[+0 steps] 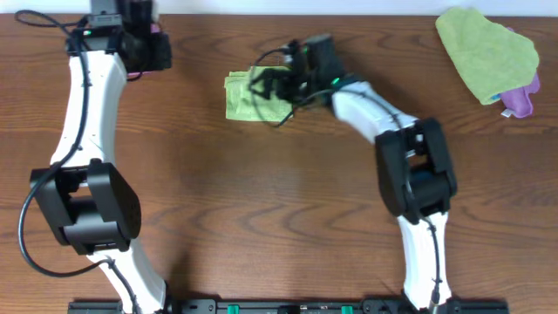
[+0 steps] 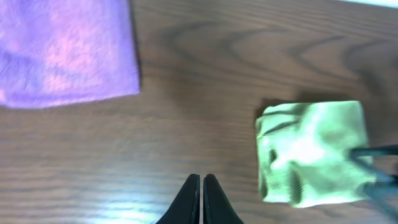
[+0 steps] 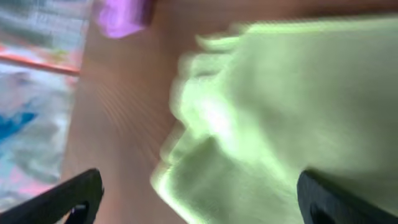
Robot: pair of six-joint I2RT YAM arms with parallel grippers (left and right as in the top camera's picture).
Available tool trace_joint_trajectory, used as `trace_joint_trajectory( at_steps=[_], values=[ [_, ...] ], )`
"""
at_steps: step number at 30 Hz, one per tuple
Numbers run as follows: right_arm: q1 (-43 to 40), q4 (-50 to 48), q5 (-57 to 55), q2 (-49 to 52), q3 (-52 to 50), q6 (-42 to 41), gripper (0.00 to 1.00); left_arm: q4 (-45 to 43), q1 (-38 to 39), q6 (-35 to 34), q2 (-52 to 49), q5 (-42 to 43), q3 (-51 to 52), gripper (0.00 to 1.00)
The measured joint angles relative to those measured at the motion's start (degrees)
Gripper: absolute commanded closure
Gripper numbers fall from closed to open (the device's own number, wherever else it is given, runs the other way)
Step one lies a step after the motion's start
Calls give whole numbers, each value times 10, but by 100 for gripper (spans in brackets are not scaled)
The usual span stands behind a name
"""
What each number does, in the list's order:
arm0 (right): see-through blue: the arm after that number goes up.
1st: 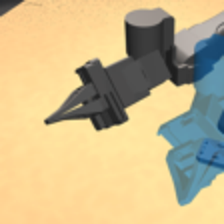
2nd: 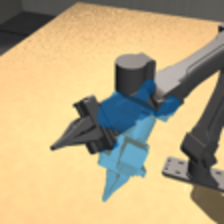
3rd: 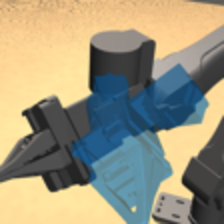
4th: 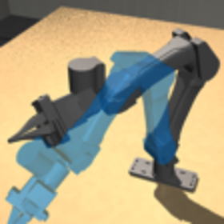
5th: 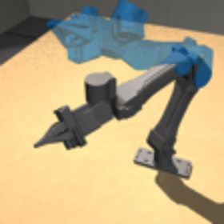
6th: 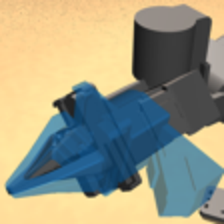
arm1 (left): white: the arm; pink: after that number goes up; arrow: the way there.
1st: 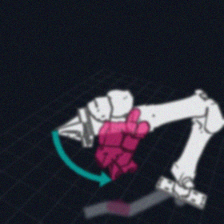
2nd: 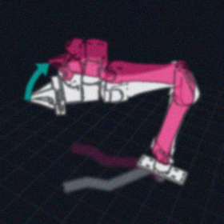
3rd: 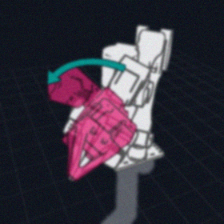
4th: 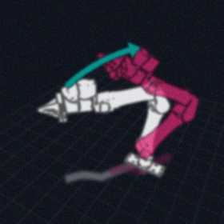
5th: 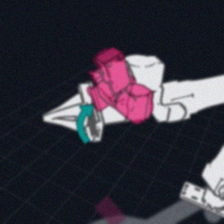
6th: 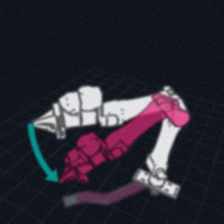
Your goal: Fold the cloth
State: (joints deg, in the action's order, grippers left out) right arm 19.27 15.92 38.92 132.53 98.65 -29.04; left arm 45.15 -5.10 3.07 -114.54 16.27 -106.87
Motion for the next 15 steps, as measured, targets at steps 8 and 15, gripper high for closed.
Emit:
trace_joint_trajectory(
  at_steps=[8,15],
  values=[
    [-67,389,-154,-47,202,172,1,7,17,9,0,14,0,94],
    [-63,526,-281,-160,250,273,1,8,53,15,0,16,0,94]
  ],
)
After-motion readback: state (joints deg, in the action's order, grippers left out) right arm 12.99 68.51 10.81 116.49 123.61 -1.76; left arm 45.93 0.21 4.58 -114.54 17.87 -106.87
